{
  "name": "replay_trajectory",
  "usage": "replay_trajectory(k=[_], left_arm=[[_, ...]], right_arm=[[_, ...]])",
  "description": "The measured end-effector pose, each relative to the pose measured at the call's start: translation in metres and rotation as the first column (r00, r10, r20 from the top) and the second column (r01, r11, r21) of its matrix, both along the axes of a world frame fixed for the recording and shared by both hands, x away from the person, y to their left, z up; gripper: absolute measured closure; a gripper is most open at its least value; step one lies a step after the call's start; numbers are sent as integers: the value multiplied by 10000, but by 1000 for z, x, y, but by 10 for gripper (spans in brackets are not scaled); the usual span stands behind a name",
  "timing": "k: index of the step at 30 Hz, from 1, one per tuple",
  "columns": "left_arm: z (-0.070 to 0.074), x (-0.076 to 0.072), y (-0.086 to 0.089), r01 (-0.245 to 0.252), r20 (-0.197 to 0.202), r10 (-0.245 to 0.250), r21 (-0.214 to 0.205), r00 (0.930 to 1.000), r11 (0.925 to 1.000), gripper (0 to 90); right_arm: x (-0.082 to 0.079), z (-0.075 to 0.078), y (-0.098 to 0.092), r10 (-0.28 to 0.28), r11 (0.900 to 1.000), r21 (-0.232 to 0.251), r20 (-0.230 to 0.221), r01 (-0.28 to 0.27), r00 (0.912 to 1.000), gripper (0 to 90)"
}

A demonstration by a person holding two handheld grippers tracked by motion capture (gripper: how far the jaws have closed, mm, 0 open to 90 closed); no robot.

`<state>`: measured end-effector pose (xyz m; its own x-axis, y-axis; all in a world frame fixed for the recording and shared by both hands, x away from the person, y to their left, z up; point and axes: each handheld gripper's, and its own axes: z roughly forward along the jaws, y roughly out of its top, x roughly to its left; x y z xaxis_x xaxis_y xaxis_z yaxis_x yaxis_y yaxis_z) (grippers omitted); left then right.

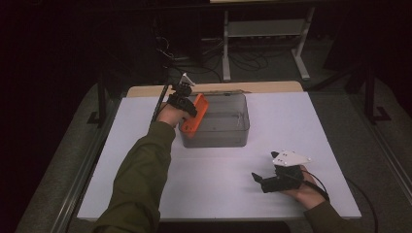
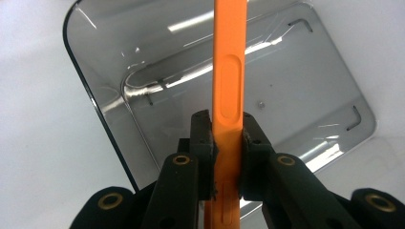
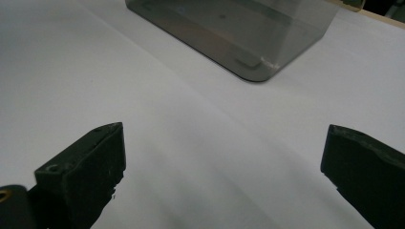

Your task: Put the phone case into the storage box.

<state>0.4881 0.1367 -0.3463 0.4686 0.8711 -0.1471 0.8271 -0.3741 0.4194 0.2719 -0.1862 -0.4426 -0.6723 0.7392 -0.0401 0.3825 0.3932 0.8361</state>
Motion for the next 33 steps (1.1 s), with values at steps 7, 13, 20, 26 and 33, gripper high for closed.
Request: replay_trajectory(k=[7,13,20,26,33], left_arm=[[-3,5,-2,-279,-411,294,370,9987,9989,793],[-7,9,-1,-571,-723,609,530,9955,9970,793],[-11,10,-3,-977,-1112,1047,666,9883,9930,792],[-10,11,-1,-1356,-1369,1421,562,9803,9892,791],[-9,11,-4,-1667,-1579,1733,545,9721,9845,790]], right_arm=[[0,0,0,45,10000,-23,24,-45,10000,9],[0,0,0,25,10000,-1,3,-25,10000,9],[0,0,0,40,10000,-4,25,-40,10000,9],[0,0,1,95,10000,-1,24,-95,10000,9],[0,0,1,137,9999,4,36,-137,9999,9]])
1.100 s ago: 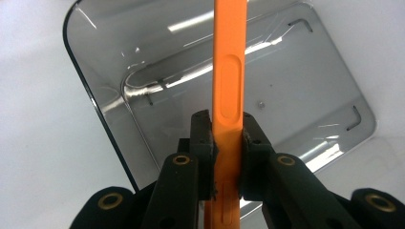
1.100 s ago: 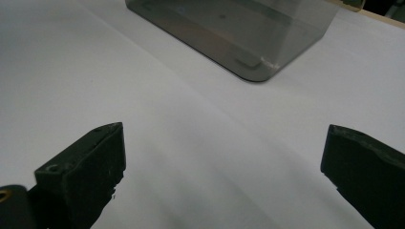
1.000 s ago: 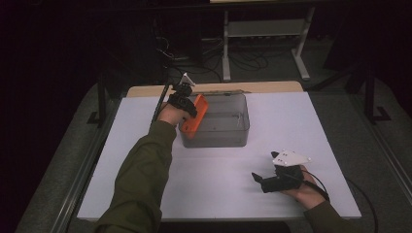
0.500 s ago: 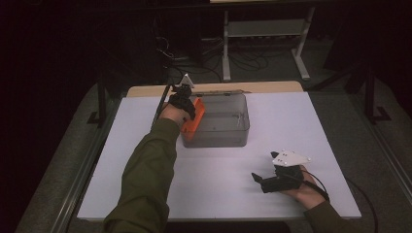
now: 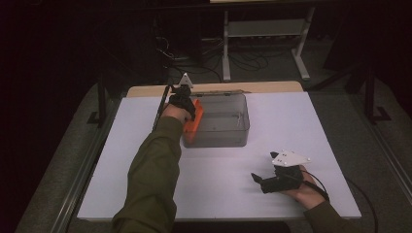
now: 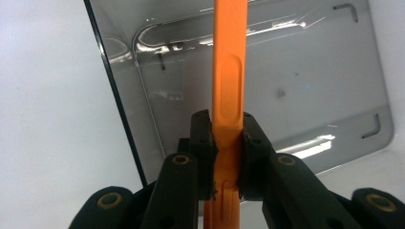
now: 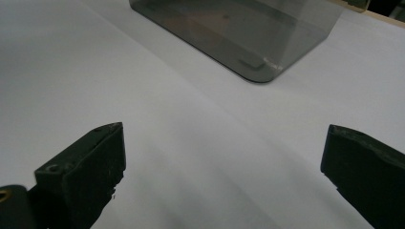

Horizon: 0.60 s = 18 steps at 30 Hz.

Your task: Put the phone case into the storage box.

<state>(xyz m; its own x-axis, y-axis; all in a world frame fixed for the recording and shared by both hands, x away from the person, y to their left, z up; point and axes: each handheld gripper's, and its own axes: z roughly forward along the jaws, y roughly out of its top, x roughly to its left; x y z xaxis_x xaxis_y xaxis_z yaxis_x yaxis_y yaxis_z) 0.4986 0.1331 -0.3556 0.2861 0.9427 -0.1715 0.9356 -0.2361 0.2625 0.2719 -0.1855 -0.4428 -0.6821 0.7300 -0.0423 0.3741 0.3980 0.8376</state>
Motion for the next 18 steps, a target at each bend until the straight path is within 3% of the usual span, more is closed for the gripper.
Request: replay_trajectory(k=[8,18], left_arm=[[-4,2,-2,-478,-369,482,133,9982,9988,791],[-7,3,-4,-847,-483,860,285,9951,9960,790]], right_arm=[[0,0,0,21,10000,4,14,-21,10000,9],[0,0,0,38,10000,16,-5,-38,10000,9]])
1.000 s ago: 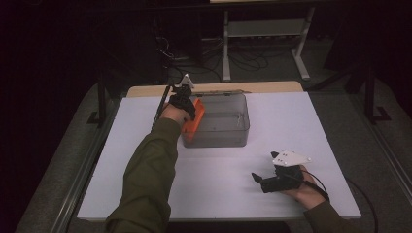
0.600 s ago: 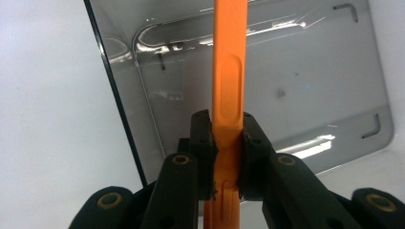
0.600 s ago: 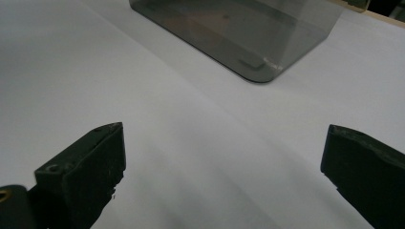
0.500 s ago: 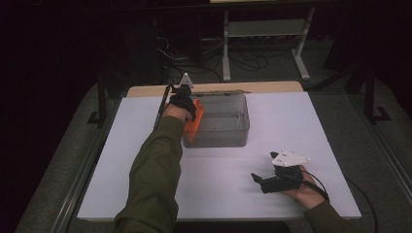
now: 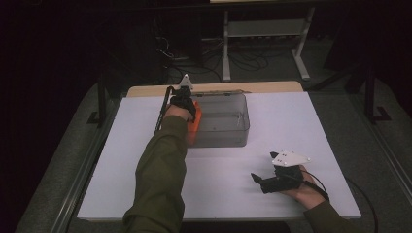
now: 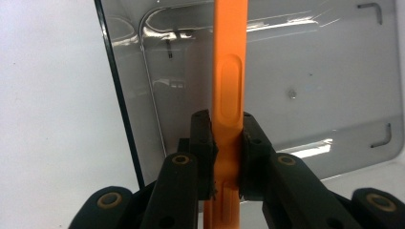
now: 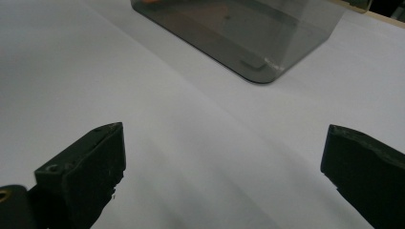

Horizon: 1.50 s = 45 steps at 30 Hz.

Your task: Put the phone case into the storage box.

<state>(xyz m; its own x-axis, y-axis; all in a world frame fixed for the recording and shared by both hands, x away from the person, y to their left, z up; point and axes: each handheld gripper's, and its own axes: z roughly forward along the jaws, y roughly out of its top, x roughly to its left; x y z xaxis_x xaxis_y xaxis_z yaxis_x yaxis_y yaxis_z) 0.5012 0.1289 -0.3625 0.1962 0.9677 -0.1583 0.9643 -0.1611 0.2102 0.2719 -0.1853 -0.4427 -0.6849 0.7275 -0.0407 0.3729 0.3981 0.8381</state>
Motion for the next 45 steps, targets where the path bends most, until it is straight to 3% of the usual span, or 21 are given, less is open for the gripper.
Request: replay_trajectory(k=[45], left_arm=[[-1,0,-4,-277,13,277,437,9996,9987,761]], right_arm=[[0,0,0,70,10000,15,-34,-70,10000,9]])
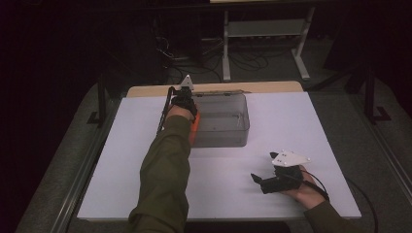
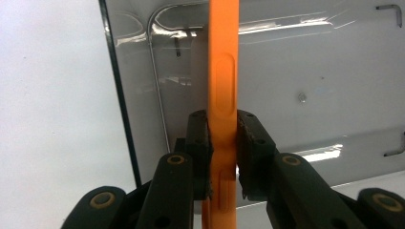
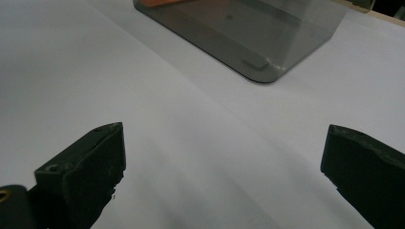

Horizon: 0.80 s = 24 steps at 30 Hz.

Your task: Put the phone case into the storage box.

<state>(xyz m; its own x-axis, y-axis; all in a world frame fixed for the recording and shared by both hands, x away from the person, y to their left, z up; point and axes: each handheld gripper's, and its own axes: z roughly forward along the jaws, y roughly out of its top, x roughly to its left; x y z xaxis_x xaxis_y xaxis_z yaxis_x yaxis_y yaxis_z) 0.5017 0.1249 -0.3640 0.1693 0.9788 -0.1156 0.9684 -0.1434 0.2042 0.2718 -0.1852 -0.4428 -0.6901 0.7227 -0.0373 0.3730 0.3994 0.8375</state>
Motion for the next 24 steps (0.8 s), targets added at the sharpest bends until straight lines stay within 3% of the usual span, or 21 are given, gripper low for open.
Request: replay_trajectory(k=[12,24], left_arm=[[13,0,4,4,259,-5,37,9997,10000,747],[32,2,-3,244,578,-252,144,9980,9996,746]], right_arm=[[0,0,0,9,10000,-8,34,-9,10000,9],[1,0,0,-8,10000,37,40,8,10000,9]])
